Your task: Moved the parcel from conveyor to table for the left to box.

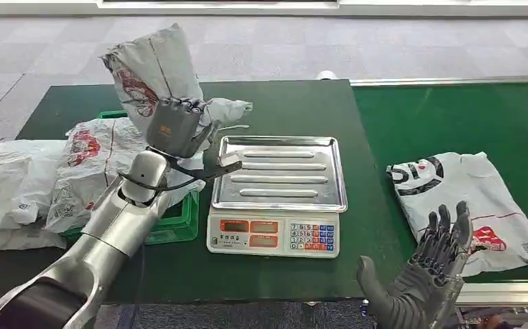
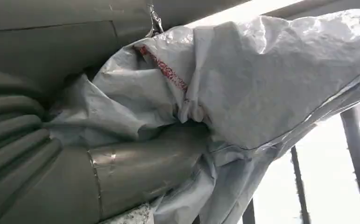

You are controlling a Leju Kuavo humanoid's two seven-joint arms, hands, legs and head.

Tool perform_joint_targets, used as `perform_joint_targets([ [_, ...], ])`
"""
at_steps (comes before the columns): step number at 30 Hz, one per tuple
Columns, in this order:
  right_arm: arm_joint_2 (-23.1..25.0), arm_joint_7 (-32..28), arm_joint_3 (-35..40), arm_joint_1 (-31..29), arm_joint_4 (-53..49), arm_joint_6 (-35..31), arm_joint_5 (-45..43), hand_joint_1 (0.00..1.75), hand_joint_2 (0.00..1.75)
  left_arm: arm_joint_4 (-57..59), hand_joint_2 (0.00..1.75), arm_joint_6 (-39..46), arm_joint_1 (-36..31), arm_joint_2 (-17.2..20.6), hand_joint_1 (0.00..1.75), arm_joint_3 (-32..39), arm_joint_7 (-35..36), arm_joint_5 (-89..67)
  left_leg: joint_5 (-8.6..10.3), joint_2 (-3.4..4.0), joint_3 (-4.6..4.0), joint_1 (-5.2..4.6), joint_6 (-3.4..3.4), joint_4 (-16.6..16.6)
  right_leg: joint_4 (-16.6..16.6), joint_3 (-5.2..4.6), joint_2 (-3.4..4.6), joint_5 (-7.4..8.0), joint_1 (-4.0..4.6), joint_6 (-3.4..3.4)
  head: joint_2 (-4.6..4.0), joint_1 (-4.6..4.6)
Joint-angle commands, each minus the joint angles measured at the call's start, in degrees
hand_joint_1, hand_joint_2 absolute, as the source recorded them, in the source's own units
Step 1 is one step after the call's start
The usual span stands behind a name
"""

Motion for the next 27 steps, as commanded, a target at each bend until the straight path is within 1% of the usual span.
perform_joint_targets([
  [1, -1.29, 0.17, 0.63, -2.39, 4.67, -0.43, -0.29, 0.00, 1.75, 13.63, 1.75, 1.40, -5.19, 1.28, 1.75, 4.48, 0.61, -1.42, 0.02, 0.10, 0.09, 0.07, -0.01, -0.07, -0.13, 0.08, 0.13, 0.08, 0.08, -0.03, -0.02, 0.02],
  [5, -1.24, 0.17, 0.71, -2.13, 4.74, -0.78, -0.06, 0.00, 1.75, 16.64, 1.75, 0.26, -6.18, 1.25, 1.75, 6.11, 2.88, -2.56, 0.01, 0.05, 0.09, 0.07, 0.01, -0.06, -0.13, 0.12, 0.09, 0.05, 0.08, -0.02, 0.00, 0.02],
  [6, -1.18, 0.17, 0.71, -1.70, 4.82, -1.16, 0.25, 0.00, 1.75, 19.35, 1.75, -0.33, -6.83, 1.83, 1.75, 7.93, 4.54, -2.76, 0.01, 0.12, 0.15, 0.09, 0.01, -0.12, -0.20, 0.16, 0.17, 0.08, 0.10, -0.03, 0.00, 0.00],
  [9, -1.17, 0.17, 0.65, -1.33, 4.52, -1.16, 0.60, 0.00, 1.75, 22.10, 1.75, 0.90, -7.22, 2.81, 1.75, 9.77, 4.05, -2.74, -0.01, 0.13, 0.07, 0.05, -0.02, -0.05, -0.07, 0.07, 0.17, 0.04, 0.05, -0.03, 0.00, 0.02],
  [13, -1.01, 0.17, 0.54, -1.29, 4.70, -1.16, 0.76, 0.00, 1.75, 23.18, 1.75, 0.38, -7.16, 2.49, 1.75, 11.58, 3.76, -1.75, 0.01, 0.14, 0.14, 0.11, -0.04, -0.11, -0.15, 0.10, 0.21, 0.07, 0.11, -0.07, 0.00, 0.00],
  [14, -0.98, 0.17, 0.51, -1.29, 4.67, -1.16, 0.84, 0.00, 1.75, 23.71, 1.75, -0.95, -7.19, 2.30, 0.66, 11.56, 4.18, -2.17, 0.00, 0.09, 0.10, 0.07, -0.04, -0.08, -0.10, 0.04, 0.18, 0.04, 0.07, -0.05, -0.02, 0.02],
  [15, -0.92, 0.17, 0.40, -1.19, 4.56, -1.16, 1.07, 0.00, 1.75, 23.91, 1.75, -2.10, -7.01, 1.92, 0.00, 11.20, 4.78, -3.03, 0.00, 0.04, 0.03, 0.05, -0.03, -0.04, -0.05, 0.00, 0.13, 0.02, 0.05, -0.03, 0.00, 0.00],
  [16, -0.87, 0.17, 0.30, -1.09, 4.45, -1.16, 1.24, 0.00, 1.75, 23.94, 0.00, -2.66, -6.86, 1.48, 0.00, 11.78, 3.99, -2.28, 0.02, 0.06, 0.11, 0.07, -0.03, -0.10, -0.13, 0.08, 0.14, 0.04, 0.09, -0.04, 0.00, 0.00],
  [17, -0.91, 0.17, 0.30, -0.95, 4.30, -1.16, 1.25, 0.00, 1.75, 23.83, 0.00, -2.75, -6.73, 1.16, 0.00, 11.82, 4.06, -2.31, 0.01, -0.03, 0.05, 0.07, -0.03, -0.05, -0.10, 0.07, 0.05, 0.02, 0.09, -0.02, -0.02, 0.00],
  [18, -0.70, 0.17, 0.02, -0.70, 4.04, -1.16, 1.50, 0.00, 1.75, 23.46, 0.00, -3.37, -6.49, 0.45, 0.00, 13.94, 2.40, 0.18, 0.01, -0.05, 0.09, 0.09, -0.01, -0.08, -0.16, 0.12, 0.03, 0.02, 0.12, -0.03, 0.00, 0.00],
  [23, -0.69, 0.17, 0.03, -0.67, 4.01, -1.16, 1.51, 0.00, 1.75, 23.44, 0.00, -3.47, -6.65, 0.55, 0.00, 13.98, 2.40, 0.18, 0.00, -0.02, 0.03, 0.05, -0.01, -0.04, -0.08, 0.04, 0.06, 0.00, 0.06, -0.01, 0.00, 0.00],
  [25, -0.20, 0.17, -0.48, -0.12, 3.61, -1.16, 2.16, 0.00, 1.75, 22.18, 0.00, -2.37, -5.88, 0.07, 0.00, 16.59, 0.53, 3.24, 0.01, -0.02, 0.03, 0.06, -0.02, -0.04, -0.08, 0.04, 0.05, 0.01, 0.06, -0.02, 0.00, 0.02],
  [27, 0.37, 0.17, -1.30, 0.63, 2.78, -1.16, 2.99, 0.00, 1.75, 20.31, 0.00, -0.91, -4.47, -0.74, 0.00, 20.43, -4.27, 9.16, 0.01, -0.03, 0.04, 0.03, -0.02, -0.07, -0.09, 0.04, 0.05, 0.00, 0.03, -0.03, -0.02, 0.02],
])
